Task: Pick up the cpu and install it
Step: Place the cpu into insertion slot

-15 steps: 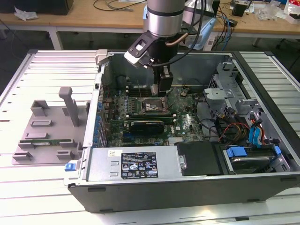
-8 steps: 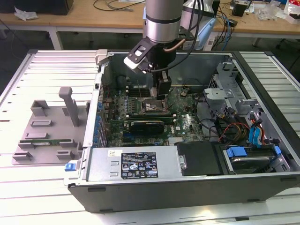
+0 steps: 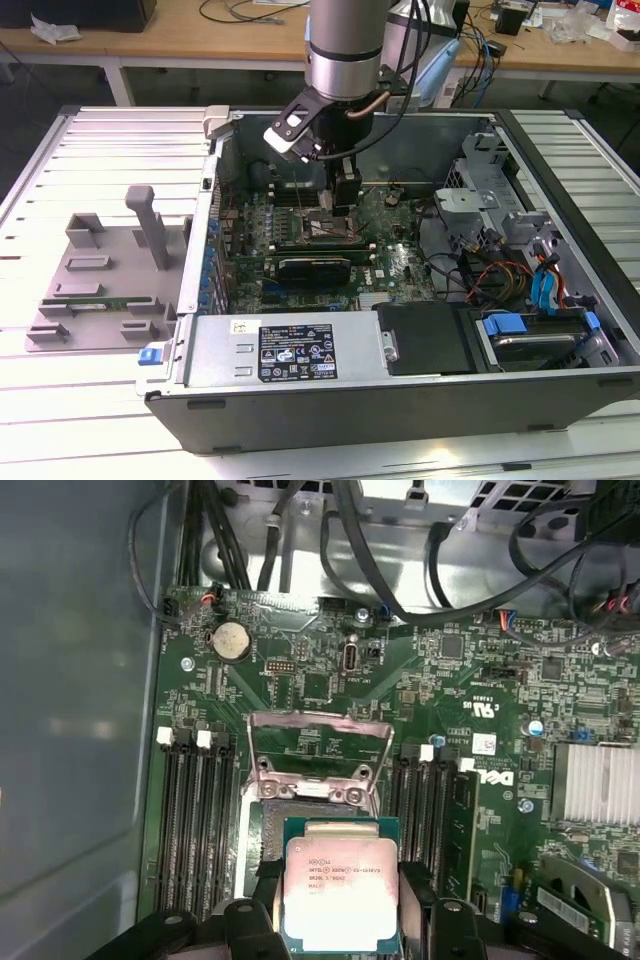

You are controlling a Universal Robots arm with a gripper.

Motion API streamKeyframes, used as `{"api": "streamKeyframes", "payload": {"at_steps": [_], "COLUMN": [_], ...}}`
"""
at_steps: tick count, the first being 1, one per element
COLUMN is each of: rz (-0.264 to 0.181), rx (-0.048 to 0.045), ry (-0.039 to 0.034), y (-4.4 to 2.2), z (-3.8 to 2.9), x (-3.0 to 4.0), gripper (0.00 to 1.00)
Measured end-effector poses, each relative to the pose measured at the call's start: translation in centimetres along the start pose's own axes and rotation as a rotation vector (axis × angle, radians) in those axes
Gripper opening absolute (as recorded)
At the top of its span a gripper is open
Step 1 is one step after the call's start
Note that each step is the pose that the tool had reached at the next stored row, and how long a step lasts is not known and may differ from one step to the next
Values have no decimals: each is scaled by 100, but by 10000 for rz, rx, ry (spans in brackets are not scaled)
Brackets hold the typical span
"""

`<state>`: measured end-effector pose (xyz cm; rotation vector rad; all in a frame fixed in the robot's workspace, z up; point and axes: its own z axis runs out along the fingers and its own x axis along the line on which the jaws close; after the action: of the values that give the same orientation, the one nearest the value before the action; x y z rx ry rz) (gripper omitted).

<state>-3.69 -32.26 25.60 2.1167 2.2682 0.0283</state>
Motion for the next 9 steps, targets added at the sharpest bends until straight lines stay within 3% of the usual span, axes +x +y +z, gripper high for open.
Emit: {"api": "streamKeyframes", "payload": {"at_steps": [9], "rz": [-1], "rx": [-37], "ry": [-33], "y": [-4], "z": [59], "x": [4], "gripper": [55]}}
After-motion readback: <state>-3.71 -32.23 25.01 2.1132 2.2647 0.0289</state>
